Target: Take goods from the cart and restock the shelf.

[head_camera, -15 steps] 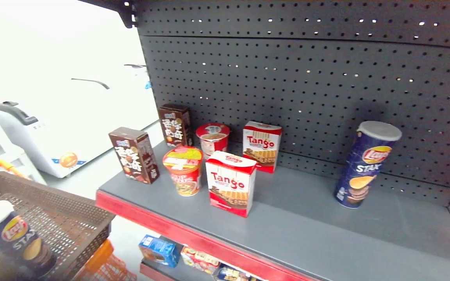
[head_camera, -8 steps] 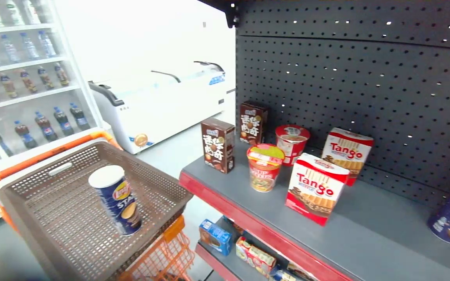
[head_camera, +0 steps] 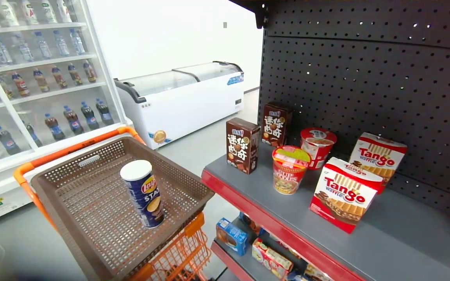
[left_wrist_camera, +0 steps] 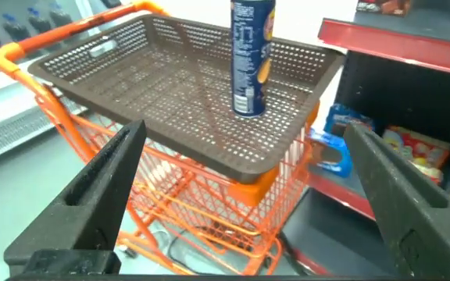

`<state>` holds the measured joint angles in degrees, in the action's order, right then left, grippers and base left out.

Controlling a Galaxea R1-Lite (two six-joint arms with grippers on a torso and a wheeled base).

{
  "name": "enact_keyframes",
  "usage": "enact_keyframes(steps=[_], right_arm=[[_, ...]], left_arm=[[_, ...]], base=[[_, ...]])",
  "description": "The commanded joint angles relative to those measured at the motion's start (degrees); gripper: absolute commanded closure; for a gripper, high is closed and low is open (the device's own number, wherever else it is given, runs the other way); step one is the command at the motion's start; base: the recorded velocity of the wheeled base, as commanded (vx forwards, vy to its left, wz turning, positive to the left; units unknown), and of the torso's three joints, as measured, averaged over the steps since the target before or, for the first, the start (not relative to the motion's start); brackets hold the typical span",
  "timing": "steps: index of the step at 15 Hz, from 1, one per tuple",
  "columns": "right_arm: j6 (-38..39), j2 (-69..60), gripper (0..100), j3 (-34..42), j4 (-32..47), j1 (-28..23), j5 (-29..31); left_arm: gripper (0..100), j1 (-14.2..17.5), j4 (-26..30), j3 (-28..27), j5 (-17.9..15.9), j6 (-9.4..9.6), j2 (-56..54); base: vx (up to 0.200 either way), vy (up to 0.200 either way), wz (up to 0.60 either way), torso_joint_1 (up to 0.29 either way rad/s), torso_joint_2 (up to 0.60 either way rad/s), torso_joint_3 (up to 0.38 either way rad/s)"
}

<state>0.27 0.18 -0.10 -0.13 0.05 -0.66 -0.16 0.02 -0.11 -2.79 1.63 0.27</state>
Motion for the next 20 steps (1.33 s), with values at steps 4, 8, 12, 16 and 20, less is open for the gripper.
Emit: enact_keyframes(steps=[4,8,12,16,20], right_arm=[[0.0,0.0,0,0.0,0.0,0.0,0.0],[0.0,0.0,0,0.0,0.0,0.0,0.0],[0.1,0.0,0,0.0,0.0,0.0,0.0],[0.0,0.0,0,0.0,0.0,0.0,0.0],[0.0,0.0,0,0.0,0.0,0.0,0.0]], left_arm=[[0,-0.2,5.8,-17.0,0.6,6.54,13.6],[0,-0.3,4.6,-25.8,2.3,6.01,33.1],[0,0.9,2.1,-29.0,-4.3,5.84,50.2],[0,3.3,-12.3,-25.6,-8.9,6.10,67.0],[0,2.6,-29.4,-26.4,-8.7,6.80,83.3]], base=[[0.000,0.000,0.00,0.000,0.00,0.000],[0.000,0.000,0.00,0.000,0.00,0.000],[0.000,0.000,0.00,0.000,0.00,0.000],[0.000,0.000,0.00,0.000,0.00,0.000],[0.000,0.000,0.00,0.000,0.00,0.000]])
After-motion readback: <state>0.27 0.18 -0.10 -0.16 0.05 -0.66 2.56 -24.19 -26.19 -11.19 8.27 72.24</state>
